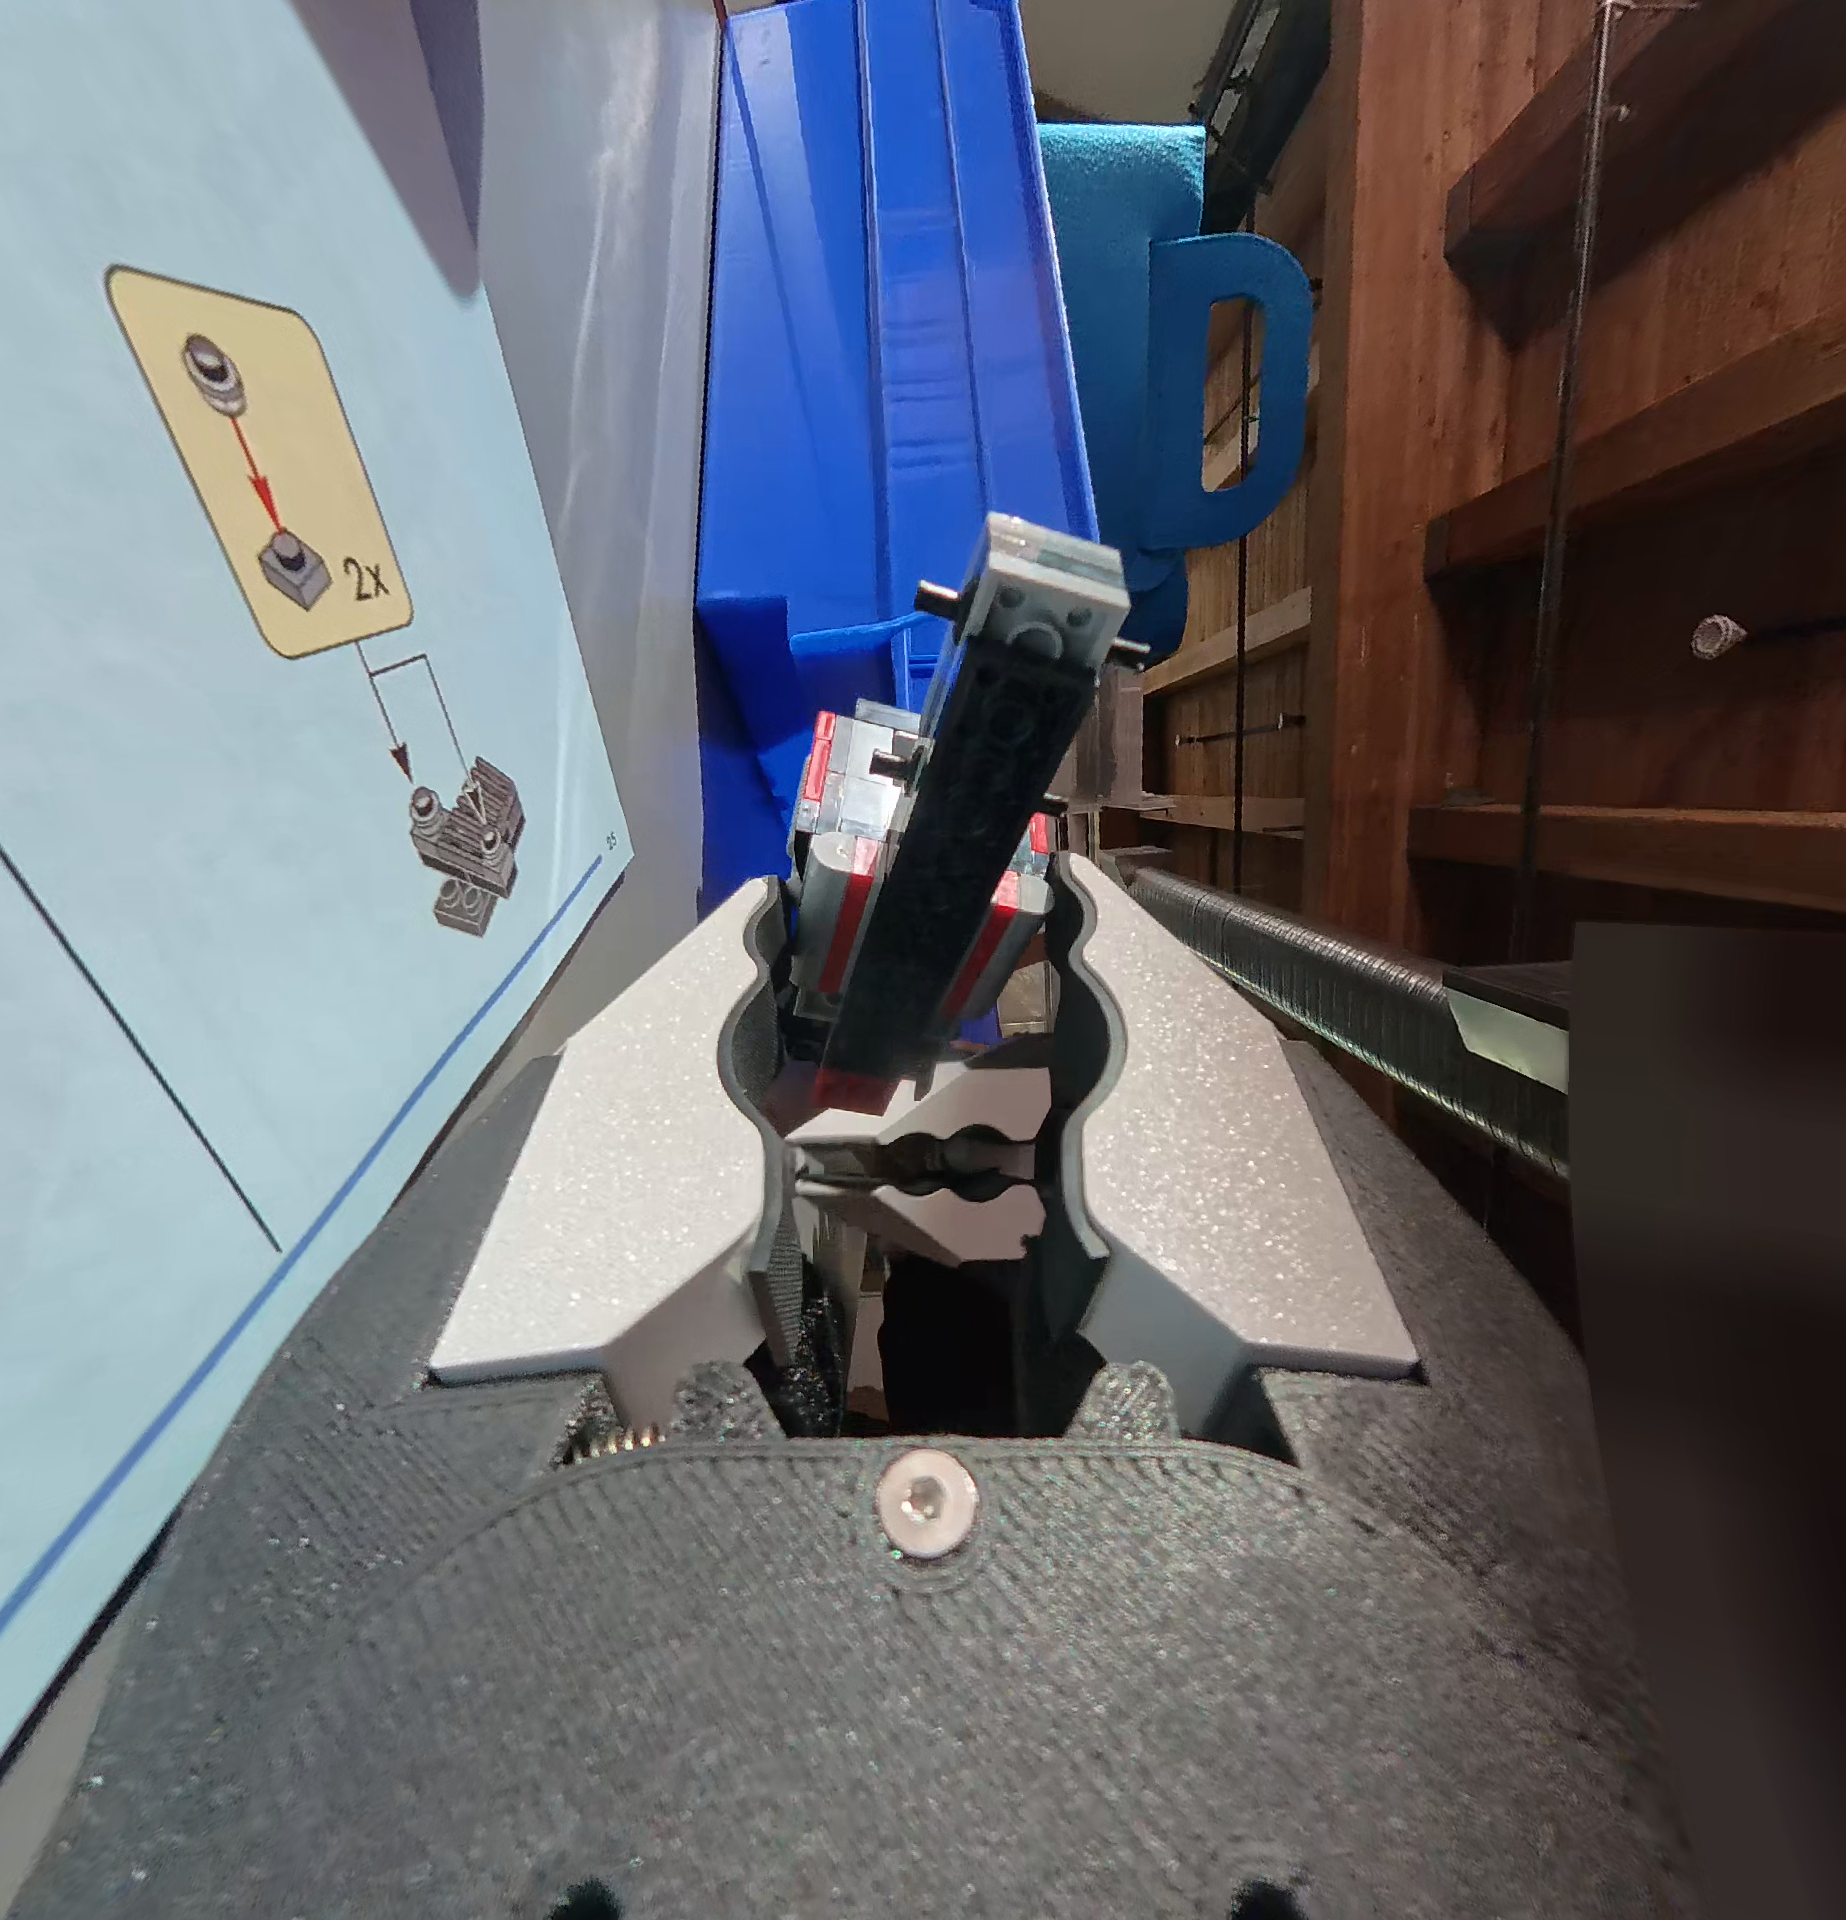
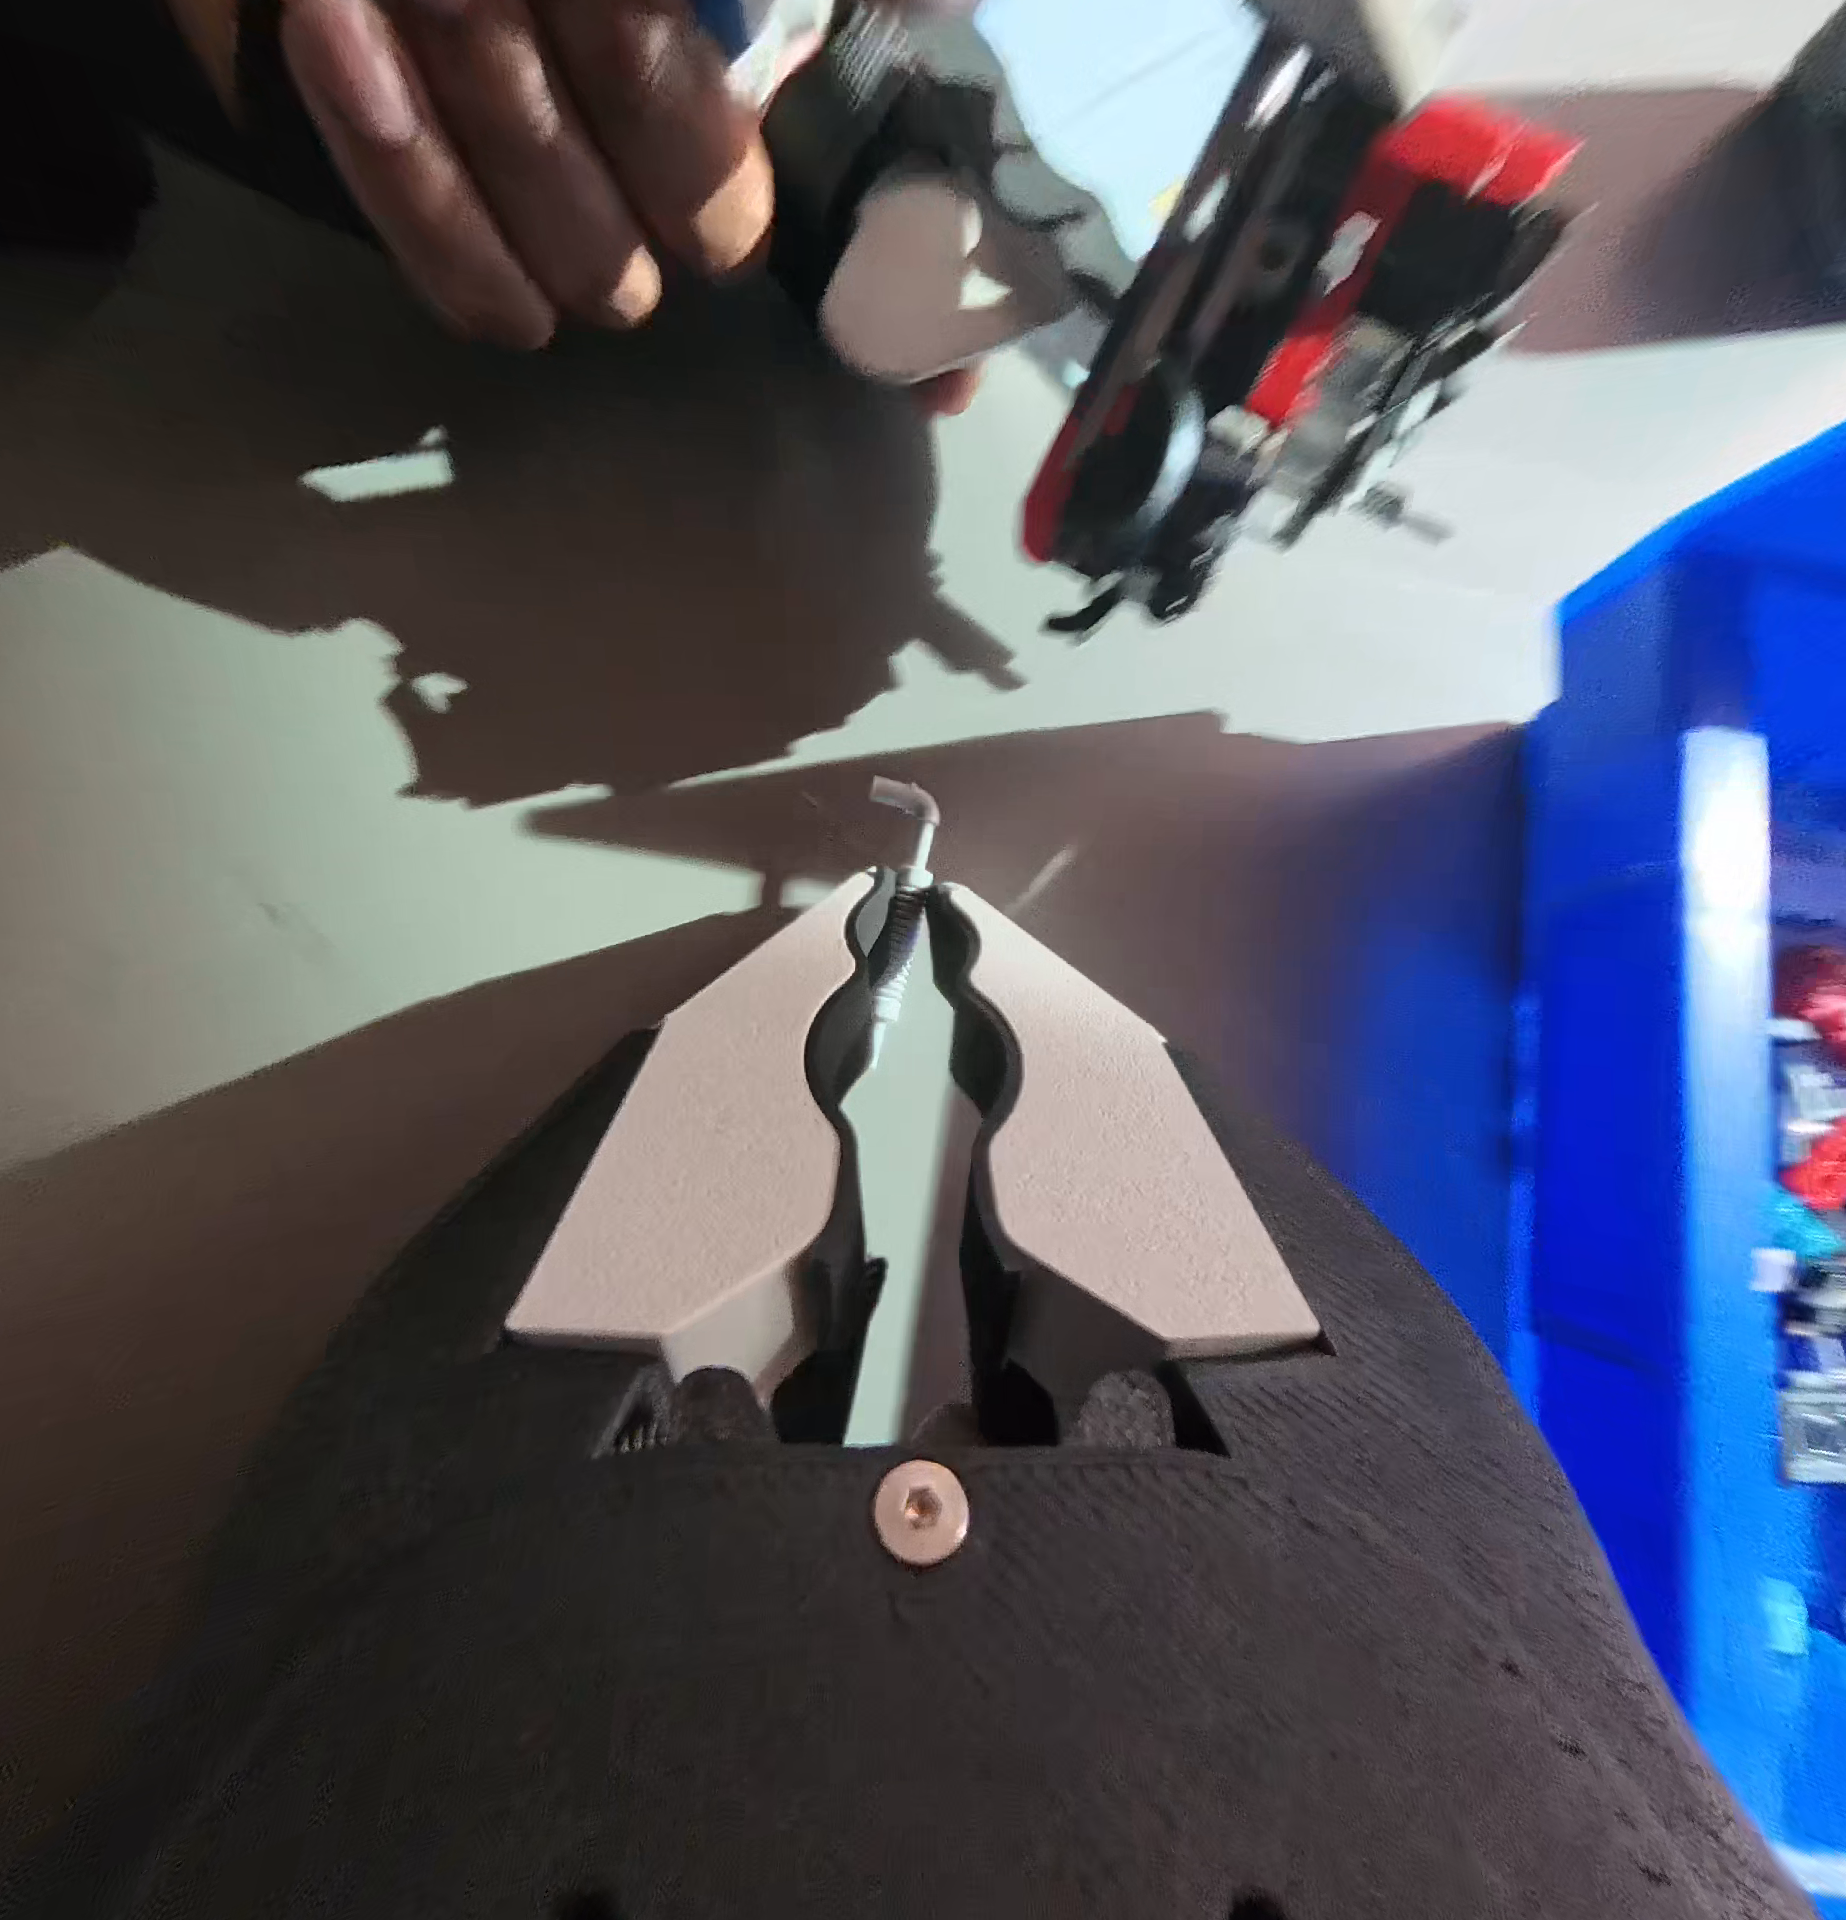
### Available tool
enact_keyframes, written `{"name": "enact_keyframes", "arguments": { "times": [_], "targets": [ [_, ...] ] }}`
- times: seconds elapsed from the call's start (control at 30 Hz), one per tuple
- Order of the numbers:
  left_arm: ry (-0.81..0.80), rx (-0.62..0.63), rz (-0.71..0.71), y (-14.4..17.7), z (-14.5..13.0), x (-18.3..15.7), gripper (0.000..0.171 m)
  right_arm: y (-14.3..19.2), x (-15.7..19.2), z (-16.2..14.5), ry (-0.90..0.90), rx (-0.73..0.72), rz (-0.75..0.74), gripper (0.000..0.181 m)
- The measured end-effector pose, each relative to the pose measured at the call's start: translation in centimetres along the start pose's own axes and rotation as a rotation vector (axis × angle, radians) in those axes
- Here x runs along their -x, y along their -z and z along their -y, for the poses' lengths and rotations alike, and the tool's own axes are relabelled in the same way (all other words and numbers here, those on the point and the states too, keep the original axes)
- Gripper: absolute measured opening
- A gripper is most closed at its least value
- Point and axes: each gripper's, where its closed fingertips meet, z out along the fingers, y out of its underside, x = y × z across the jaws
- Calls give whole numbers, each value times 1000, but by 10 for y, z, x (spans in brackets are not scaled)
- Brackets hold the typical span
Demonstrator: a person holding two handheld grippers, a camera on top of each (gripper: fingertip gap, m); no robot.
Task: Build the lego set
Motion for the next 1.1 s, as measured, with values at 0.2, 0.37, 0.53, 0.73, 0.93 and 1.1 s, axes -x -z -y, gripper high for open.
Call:
{"name": "enact_keyframes", "arguments": {
  "times": [0.2, 0.37, 0.53, 0.73, 0.93, 1.1],
  "targets": [
    [58, 28, -26, -5, -12, -4, 50, 34, -47, 63, 325, -251, -279, 7],
    [84, 70, -33, -13, -29, -4, 50, 35, -51, 88, 921, -228, -555, 7],
    [77, 73, -25, -13, -31, -3, 50, 22, -49, 87, 1266, -138, -644, 7],
    [85, 68, -26, -13, -31, -3, 50, 20, -52, 86, 1464, -48, -718, 8],
    [92, 57, -29, -12, -30, -3, 50, 17, -48, 83, 1538, -21, -739, 8],
    [89, 51, -24, -12, -29, -3, 50, 18, -43, 83, 1572, -33, -717, 8]
  ]
}}
